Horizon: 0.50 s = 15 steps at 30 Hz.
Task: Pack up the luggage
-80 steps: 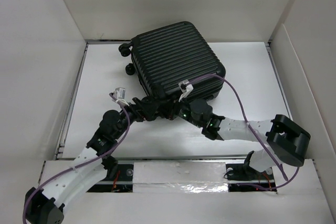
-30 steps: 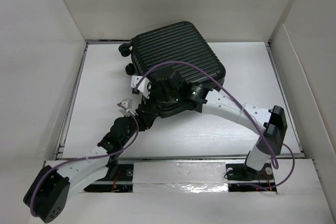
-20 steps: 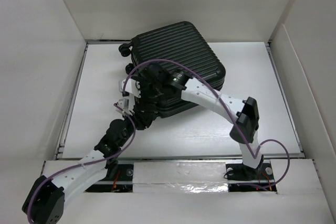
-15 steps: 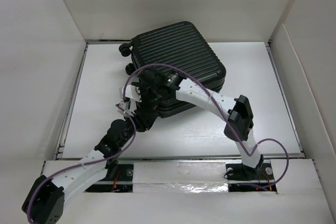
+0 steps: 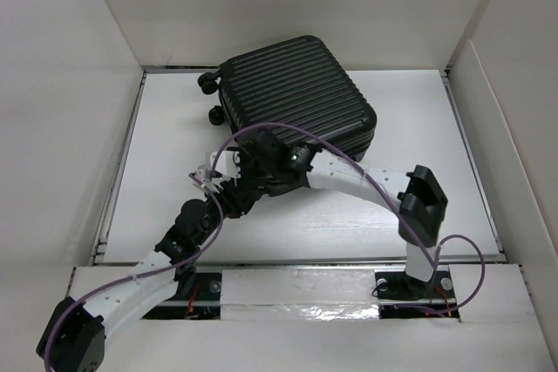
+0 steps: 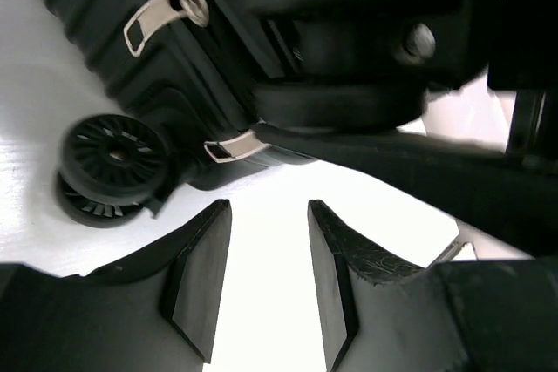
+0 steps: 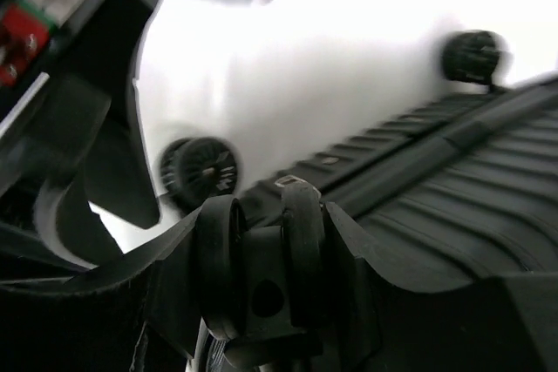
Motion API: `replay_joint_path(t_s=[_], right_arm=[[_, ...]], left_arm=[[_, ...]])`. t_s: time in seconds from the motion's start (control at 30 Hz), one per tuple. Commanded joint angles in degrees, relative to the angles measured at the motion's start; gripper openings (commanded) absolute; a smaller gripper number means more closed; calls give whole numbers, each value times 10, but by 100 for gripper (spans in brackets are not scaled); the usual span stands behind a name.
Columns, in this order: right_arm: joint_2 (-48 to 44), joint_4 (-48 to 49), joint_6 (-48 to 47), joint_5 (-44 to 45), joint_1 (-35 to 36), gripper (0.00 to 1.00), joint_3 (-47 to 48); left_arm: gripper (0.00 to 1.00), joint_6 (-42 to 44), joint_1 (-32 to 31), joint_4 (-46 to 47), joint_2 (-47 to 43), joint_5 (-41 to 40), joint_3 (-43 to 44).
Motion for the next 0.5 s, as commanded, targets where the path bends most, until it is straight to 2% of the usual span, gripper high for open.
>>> replay_joint_path(t_s=[0.0,0.03,0.07,0.23,0.3,0.33,0.47], right_arm=[[-99,214,83,162,3,0,-122],[-115,292,91,191,3,0,-150],[-131,328,113,213,3,0,-194],[-192,563,143,388,27,0,-298],[-199,610,158,429,32,0,-327],[-198,652,163,481,38,0,-333],[-184,673,214,547,38,0,-330]], left_arm=[[38,-4,-1,32,3,-7,-56],[38,-4,-1,37,8,-7,-55],[38,-5,-1,40,11,-26,-54],[40,-13,-1,77,41,-48,-50],[42,-14,-1,98,55,-56,-50],[42,-13,-1,127,71,-57,-50],[43,10,-1,223,120,-26,-52]])
